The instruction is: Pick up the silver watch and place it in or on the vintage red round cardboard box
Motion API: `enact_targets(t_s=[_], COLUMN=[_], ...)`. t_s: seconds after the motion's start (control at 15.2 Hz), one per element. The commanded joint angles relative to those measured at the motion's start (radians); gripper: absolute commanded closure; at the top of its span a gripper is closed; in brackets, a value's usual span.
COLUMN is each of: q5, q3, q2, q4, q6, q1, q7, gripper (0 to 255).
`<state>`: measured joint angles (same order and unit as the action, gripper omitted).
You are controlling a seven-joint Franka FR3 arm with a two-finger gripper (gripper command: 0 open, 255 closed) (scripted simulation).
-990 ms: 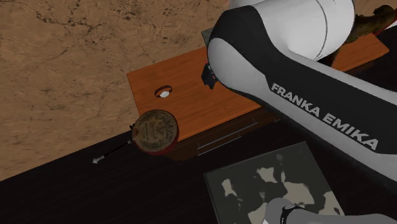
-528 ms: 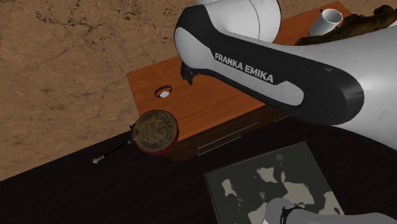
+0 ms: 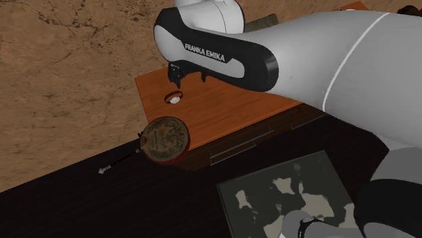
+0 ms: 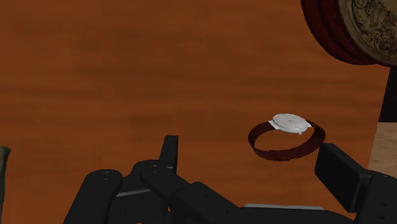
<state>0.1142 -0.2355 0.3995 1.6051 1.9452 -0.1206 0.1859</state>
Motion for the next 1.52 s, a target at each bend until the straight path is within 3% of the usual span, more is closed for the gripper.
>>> enact_targets(t_s=[0.0,0.13,0.66,1.12,1.19,1.45], q5=[-0.001,-0.002,-0.003,-0.003,-0.003,-0.003], q3=[-0.006,-0.009,-0.009,-0.009,-0.009,-0.009], q2=[0.089,0.164,0.188,0.189,0.189,0.189], q4=[-0.095,-0.184,-0.120,-0.121,-0.121,-0.121], q6=[-0.016,-0.037,0.052,0.051,0.051,0.051], q1=[-0.017,-0.032,-0.043,-0.043,-0.043,-0.043], q7=[0.010,0.018,0.018,0.018,0.018,0.018], gripper=[0,0,0,0,255,255])
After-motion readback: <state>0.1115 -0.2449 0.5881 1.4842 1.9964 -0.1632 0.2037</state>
